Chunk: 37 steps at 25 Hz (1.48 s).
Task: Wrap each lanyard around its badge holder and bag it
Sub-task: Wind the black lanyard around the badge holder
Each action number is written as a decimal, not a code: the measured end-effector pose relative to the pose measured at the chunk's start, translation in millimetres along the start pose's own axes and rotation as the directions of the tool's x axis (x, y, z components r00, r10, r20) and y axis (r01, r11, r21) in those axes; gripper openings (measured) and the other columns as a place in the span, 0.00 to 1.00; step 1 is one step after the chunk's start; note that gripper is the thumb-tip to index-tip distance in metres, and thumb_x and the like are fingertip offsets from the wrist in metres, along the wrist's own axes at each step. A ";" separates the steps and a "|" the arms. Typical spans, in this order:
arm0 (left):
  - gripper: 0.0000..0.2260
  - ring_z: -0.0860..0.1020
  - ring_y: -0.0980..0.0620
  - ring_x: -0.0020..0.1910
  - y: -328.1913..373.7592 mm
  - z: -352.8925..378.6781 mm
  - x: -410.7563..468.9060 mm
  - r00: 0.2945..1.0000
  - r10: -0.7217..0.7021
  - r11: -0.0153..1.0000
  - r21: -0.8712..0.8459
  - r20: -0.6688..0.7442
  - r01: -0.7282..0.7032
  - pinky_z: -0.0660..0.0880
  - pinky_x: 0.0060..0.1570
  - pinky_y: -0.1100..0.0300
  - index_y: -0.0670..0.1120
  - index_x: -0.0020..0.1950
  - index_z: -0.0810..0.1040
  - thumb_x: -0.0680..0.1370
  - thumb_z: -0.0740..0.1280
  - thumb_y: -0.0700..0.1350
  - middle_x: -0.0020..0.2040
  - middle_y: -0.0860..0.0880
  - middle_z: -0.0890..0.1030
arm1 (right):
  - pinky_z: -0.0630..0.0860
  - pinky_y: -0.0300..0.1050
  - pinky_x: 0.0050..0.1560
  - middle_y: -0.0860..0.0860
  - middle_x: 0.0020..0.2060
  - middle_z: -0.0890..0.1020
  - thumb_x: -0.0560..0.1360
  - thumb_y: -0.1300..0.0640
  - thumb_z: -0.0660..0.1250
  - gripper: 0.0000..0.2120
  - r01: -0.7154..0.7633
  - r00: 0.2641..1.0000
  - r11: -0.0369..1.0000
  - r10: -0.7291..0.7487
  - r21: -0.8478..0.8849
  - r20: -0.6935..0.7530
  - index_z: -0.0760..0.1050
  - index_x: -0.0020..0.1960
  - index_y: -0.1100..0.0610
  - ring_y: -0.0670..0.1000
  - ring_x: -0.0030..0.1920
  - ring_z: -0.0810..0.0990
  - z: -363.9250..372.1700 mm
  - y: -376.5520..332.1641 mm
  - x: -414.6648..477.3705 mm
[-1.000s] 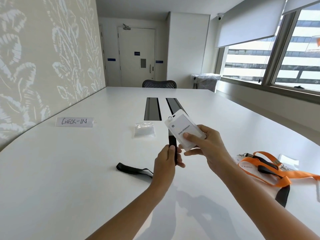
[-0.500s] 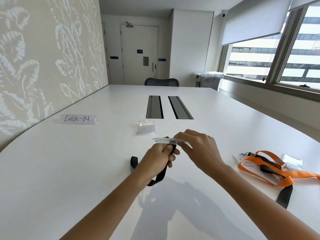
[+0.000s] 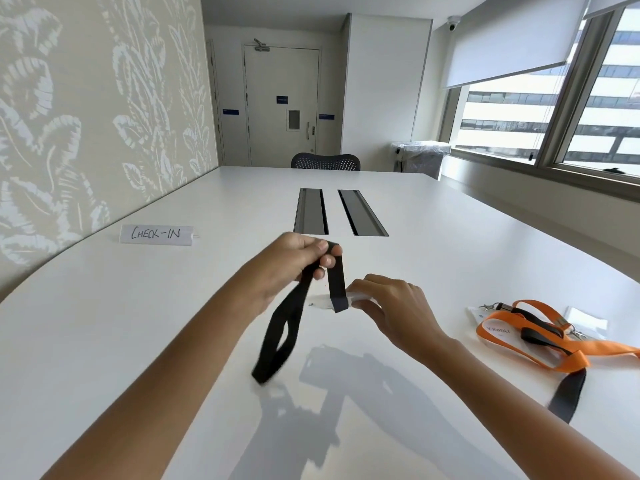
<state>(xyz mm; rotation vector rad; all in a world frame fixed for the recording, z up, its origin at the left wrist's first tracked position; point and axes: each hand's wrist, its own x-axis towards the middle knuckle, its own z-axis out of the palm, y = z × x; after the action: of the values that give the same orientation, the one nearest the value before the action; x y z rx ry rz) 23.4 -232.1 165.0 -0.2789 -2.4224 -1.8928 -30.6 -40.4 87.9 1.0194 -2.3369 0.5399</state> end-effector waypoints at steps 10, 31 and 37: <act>0.12 0.79 0.55 0.41 -26.6 -8.0 32.0 0.997 0.070 0.965 0.253 -0.023 -0.062 0.74 0.47 0.70 0.40 0.54 0.79 0.82 0.56 0.36 0.51 0.48 0.85 | 0.76 0.48 0.38 0.41 0.39 0.79 0.75 0.59 0.68 0.09 -0.095 0.995 0.961 0.094 0.260 0.015 0.76 0.48 0.45 0.48 0.37 0.75 -5.8 -5.1 -6.7; 0.05 0.73 0.64 0.51 -117.2 25.8 8.8 0.959 0.047 0.935 0.351 -0.279 0.057 0.66 0.56 0.63 0.61 0.44 0.78 0.77 0.66 0.50 0.44 0.61 0.78 | 0.76 0.46 0.28 0.56 0.36 0.85 0.73 0.62 0.74 0.08 -0.351 0.911 0.624 0.400 0.698 0.101 0.79 0.50 0.57 0.57 0.34 0.85 -19.2 13.0 25.8; 0.15 0.69 0.47 0.62 -131.2 22.3 19.1 0.888 -0.232 0.755 0.502 -0.397 0.422 0.61 0.58 0.53 0.51 0.60 0.70 0.80 0.56 0.58 0.54 0.54 0.77 | 0.77 0.44 0.28 0.56 0.37 0.84 0.73 0.62 0.73 0.10 -0.417 0.882 0.619 0.452 0.666 0.132 0.78 0.53 0.59 0.55 0.31 0.84 -14.8 16.5 29.3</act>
<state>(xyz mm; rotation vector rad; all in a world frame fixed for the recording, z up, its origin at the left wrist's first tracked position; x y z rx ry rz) -16.9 -238.9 36.9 0.4825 -2.7767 -1.0492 -55.5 -37.9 114.8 0.6658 -2.3712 1.7033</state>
